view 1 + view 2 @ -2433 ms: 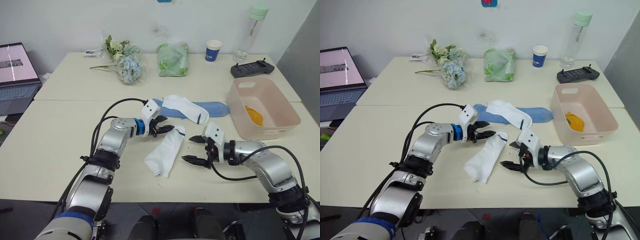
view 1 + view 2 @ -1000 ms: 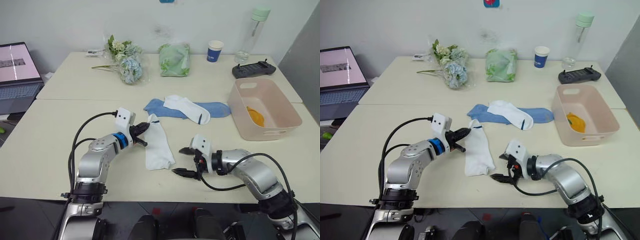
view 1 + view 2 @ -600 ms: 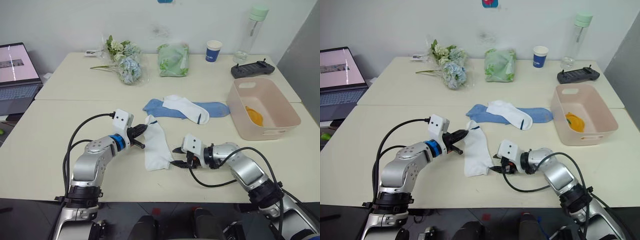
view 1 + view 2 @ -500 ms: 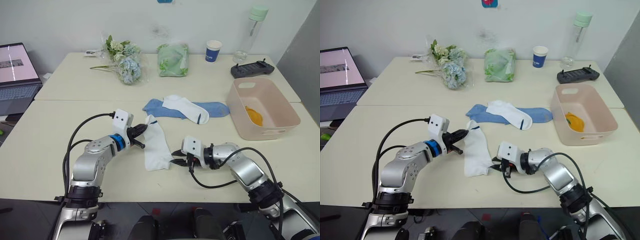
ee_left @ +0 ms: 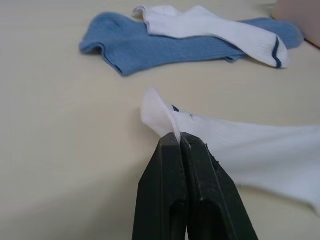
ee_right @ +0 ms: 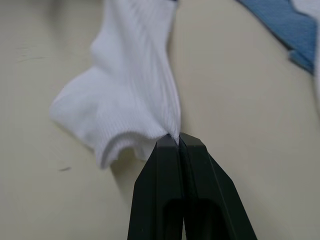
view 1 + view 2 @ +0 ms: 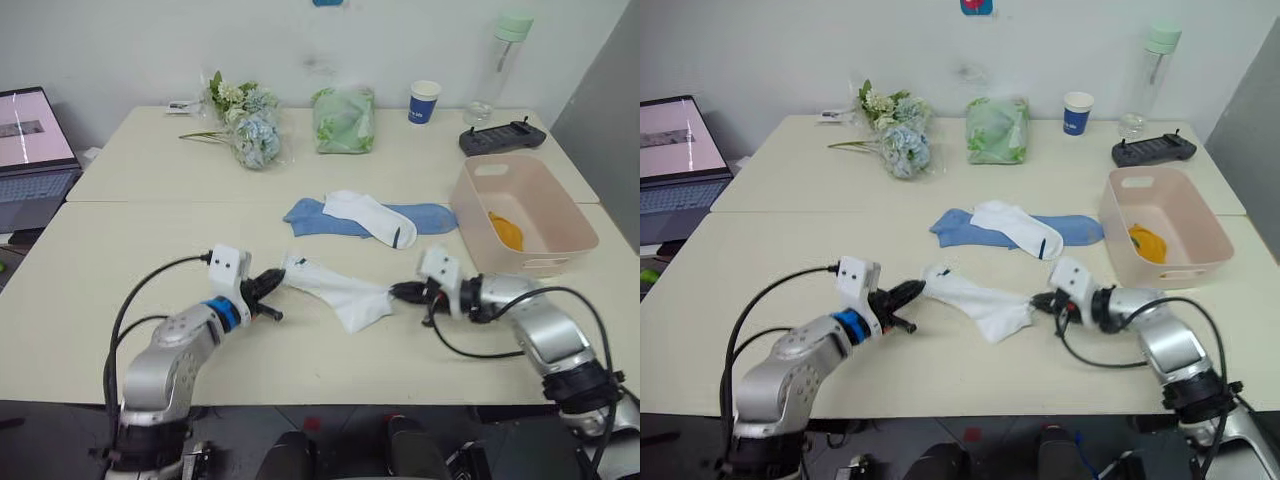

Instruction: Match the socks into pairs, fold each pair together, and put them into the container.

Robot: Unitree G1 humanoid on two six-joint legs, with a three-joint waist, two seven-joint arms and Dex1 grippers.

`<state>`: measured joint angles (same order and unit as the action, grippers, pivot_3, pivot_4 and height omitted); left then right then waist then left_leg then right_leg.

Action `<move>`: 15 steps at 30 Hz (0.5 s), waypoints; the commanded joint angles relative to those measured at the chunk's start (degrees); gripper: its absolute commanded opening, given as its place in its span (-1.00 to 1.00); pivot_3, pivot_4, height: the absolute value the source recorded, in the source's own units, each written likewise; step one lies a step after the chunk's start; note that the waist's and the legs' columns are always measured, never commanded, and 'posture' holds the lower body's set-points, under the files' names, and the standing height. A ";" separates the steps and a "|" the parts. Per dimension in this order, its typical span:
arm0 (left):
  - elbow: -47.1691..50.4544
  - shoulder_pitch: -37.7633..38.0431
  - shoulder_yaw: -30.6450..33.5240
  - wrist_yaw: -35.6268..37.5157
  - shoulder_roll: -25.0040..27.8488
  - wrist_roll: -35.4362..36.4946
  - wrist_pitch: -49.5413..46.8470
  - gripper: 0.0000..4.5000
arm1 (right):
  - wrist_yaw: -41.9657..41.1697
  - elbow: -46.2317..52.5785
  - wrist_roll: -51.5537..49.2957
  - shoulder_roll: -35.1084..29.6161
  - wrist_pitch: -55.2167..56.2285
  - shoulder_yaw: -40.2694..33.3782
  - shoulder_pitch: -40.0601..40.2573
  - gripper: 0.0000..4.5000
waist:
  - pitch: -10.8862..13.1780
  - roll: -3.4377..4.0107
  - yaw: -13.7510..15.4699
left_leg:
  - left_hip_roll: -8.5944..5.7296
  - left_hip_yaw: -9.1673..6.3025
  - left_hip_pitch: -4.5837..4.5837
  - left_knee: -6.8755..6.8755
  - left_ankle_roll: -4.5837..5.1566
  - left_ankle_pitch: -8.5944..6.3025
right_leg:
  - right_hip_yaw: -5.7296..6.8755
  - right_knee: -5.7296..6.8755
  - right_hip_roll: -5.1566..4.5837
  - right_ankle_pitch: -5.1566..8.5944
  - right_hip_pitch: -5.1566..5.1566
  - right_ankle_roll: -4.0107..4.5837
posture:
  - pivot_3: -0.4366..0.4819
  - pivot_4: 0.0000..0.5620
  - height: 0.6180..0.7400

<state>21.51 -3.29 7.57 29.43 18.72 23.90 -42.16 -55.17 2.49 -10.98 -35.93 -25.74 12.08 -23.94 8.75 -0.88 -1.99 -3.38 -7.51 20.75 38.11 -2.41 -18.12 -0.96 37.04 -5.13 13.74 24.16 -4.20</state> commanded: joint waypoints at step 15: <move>8.48 8.14 0.54 -5.72 -3.03 5.09 2.27 -0.30 | -5.89 -4.09 -3.26 -3.27 -2.34 -5.74 -1.53 0.41 | 0.00 0.00 0.55 | -0.01 -0.03 0.05 0.01 0.00 0.00 | 0.04 -0.07 -0.02 0.00 -0.03 0.01 | -0.05 -0.47 1.00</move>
<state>27.46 5.25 5.77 23.20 14.58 27.95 -40.12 -61.59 -4.01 -12.83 -38.44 -27.36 8.73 -26.03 8.75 -0.88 -1.45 -3.40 -7.55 20.80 38.11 -2.41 -18.12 -0.90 36.97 -5.15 13.74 24.13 -4.19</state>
